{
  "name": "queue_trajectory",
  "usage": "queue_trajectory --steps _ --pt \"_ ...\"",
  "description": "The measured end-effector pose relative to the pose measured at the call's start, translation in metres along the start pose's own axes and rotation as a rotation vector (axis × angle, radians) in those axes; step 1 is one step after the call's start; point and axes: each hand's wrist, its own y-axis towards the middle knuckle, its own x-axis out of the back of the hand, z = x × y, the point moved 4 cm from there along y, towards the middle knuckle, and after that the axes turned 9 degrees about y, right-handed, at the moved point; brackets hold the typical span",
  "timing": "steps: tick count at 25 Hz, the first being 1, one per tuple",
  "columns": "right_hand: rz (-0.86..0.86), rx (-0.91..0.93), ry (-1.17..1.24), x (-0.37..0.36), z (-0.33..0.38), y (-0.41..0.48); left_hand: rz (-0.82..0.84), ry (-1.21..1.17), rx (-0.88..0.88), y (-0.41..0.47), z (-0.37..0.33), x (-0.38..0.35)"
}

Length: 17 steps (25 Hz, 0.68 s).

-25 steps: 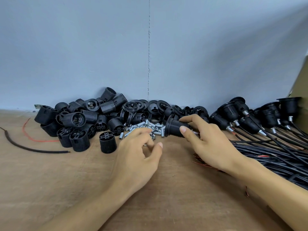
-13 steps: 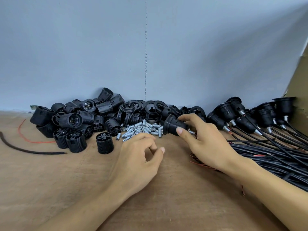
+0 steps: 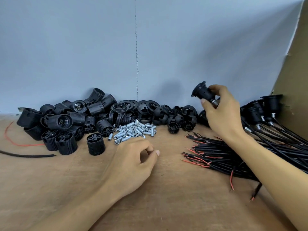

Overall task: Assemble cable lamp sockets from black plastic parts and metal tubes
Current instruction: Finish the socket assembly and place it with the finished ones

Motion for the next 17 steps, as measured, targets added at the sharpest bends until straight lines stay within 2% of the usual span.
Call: queue_trajectory --steps 5,8,12,17 --pt "-0.216 -0.108 -0.039 0.026 -0.025 0.015 0.029 0.000 -0.001 0.001 -0.001 -0.002" --pt "-0.264 -0.180 -0.050 0.033 -0.035 0.017 0.038 -0.010 0.000 0.001 -0.002 -0.002" --pt "-0.150 -0.321 -0.216 0.030 -0.043 0.017 0.039 -0.010 0.007 0.001 -0.003 -0.001" --pt "0.046 -0.123 -0.477 0.014 -0.033 0.016 0.056 -0.001 0.010 0.000 -0.002 -0.002"
